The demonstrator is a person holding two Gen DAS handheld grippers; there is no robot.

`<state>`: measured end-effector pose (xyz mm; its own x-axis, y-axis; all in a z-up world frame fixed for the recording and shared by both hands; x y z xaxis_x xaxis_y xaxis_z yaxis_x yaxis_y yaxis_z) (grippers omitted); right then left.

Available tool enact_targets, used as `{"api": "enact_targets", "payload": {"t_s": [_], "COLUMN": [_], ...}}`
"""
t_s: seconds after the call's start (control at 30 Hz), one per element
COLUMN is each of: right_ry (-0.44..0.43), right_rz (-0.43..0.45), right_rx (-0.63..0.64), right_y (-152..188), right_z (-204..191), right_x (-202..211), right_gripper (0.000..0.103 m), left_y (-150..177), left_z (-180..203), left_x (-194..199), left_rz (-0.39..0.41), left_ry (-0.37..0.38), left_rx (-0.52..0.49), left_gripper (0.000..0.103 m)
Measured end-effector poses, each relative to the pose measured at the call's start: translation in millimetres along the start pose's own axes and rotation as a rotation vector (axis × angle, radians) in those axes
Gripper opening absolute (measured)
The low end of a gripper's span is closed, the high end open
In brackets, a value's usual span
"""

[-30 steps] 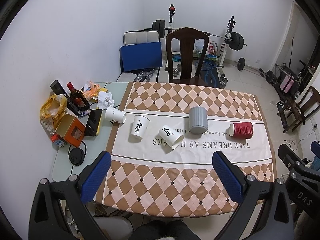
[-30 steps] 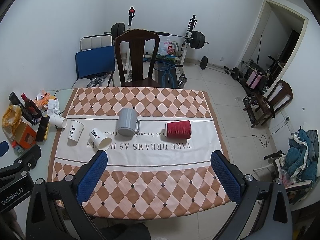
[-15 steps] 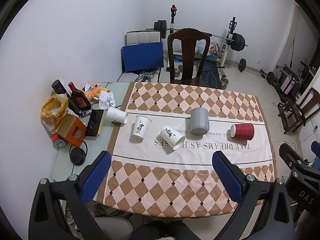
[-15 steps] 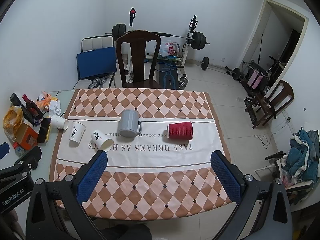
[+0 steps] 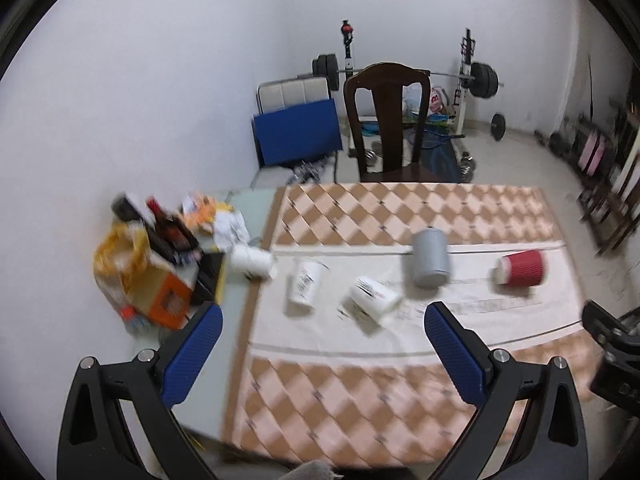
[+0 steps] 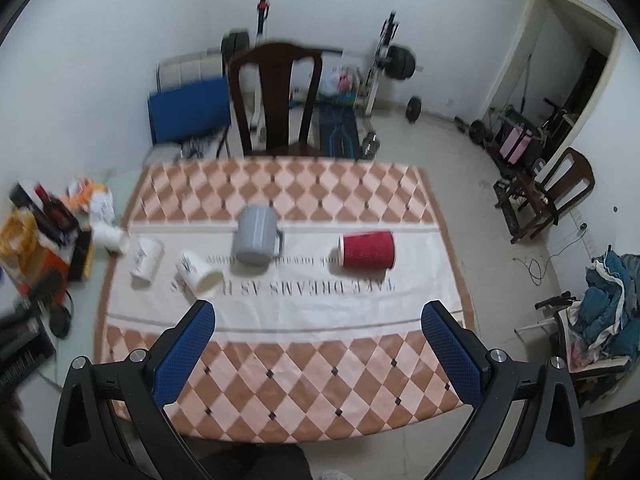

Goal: Flip cup upside down
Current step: 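Move the left gripper to the white paper cup lying on its side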

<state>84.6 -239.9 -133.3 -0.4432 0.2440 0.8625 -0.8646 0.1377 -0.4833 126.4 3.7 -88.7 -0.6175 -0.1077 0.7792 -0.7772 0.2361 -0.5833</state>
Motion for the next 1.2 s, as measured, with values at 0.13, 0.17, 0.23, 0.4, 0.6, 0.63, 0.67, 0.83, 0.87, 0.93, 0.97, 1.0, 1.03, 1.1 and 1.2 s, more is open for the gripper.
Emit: {"api": "enact_targets", "payload": {"t_s": [0.13,0.17,0.23,0.4,0.6,0.63,0.67,0.83,0.87,0.93,0.97,1.0,1.03,1.1,1.2], "right_ry": [0.006,0.014,0.031,0.041,0.026,0.029,0.028,0.028,0.027,0.026,0.027,0.028,0.029,0.026,0.029], "right_rz": [-0.142,-0.171,-0.246,-0.413,-0.563,-0.579,-0.591,-0.645,-0.653,-0.663,-0.665,-0.668,-0.669,-0.668,-0.659], "right_rx": [0.081,0.102,0.153,0.206,0.239,0.248,0.254,0.275,0.275,0.274,0.274,0.271,0.268,0.261,0.251], "right_y": [15,23,36,73,104,108,113,131,133,136,137,138,137,136,134], "right_z": [-15,-13,-22,-24,-29,-29,-25,-19,-19,-17,-17,-16,-16,-17,-17], "right_x": [-71,-90,-129,-218,-285,-292,-295,-313,-316,-320,-321,-323,-323,-323,-323], "right_gripper": [0.103,0.103,0.103,0.097,0.092,0.092,0.092,0.092,0.092,0.092,0.092,0.092,0.092,0.092,0.092], "left_y": [4,4,11,40,85,93,97,117,117,115,113,112,111,106,101], "left_z": [12,20,37,86,121,126,130,150,152,159,160,162,164,165,164], "left_x": [-62,-83,-120,-200,-265,-276,-282,-303,-303,-307,-308,-309,-311,-314,-316], "left_rz": [-0.019,-0.018,-0.016,-0.026,-0.108,-0.127,-0.133,-0.145,-0.128,-0.101,-0.095,-0.09,-0.083,-0.078,-0.074], "left_ry": [-0.044,-0.069,-0.103,-0.087,0.014,0.03,0.033,0.079,0.075,0.064,0.067,0.073,0.072,0.069,0.067], "left_rx": [-0.233,-0.334,-0.525,-0.952,-1.281,-1.321,-1.34,-1.43,-1.444,-1.467,-1.471,-1.477,-1.482,-1.48,-1.461], "left_gripper": [0.103,0.103,0.103,0.103,0.084,0.079,0.077,0.071,0.071,0.071,0.07,0.07,0.068,0.065,0.062]}}
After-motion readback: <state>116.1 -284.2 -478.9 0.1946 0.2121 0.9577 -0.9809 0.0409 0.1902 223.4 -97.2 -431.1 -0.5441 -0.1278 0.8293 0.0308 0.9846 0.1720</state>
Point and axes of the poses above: each gripper's, at about its wrist camera, not at the fingertips, and x roughly against the way its jaws point, z to its right, y to its underside, the point moved 9 cm from there along -x, roughly the way its jaws point, and after that the axes turned 4 degrees about -x, right-handed, at the moved point
